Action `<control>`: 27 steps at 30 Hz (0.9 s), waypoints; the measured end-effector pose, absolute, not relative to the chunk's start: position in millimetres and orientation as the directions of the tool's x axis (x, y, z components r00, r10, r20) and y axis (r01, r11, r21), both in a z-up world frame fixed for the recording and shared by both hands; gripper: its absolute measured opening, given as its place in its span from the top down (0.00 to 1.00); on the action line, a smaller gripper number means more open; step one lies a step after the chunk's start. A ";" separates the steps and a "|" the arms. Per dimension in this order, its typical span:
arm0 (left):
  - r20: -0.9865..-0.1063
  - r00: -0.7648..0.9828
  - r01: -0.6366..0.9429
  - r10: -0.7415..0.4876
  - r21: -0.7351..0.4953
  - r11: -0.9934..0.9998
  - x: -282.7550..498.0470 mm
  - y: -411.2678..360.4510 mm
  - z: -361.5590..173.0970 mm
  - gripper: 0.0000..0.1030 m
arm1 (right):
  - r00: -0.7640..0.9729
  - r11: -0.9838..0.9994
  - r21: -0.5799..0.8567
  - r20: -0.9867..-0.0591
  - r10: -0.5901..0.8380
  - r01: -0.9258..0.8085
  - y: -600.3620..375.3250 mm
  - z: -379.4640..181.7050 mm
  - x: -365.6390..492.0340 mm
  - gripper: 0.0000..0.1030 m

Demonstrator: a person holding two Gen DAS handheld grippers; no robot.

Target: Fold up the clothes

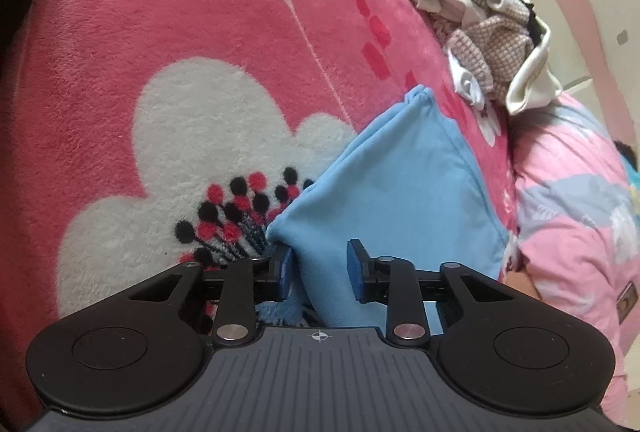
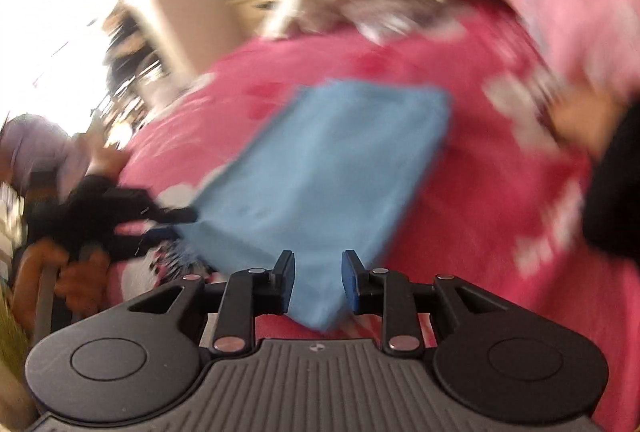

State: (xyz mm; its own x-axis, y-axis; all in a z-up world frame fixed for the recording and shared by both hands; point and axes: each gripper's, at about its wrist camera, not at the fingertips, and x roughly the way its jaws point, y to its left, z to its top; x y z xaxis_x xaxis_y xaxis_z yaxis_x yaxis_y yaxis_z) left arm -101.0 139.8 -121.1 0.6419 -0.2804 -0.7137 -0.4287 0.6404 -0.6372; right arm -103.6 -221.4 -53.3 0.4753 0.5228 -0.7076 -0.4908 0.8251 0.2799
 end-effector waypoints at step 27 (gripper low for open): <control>-0.560 0.741 -0.335 -0.370 -0.786 0.519 -109.6 154.4 -115.3 0.86 | 0.485 0.567 -0.138 -0.700 0.524 -0.812 -44.8 -104.5 -103.1 0.93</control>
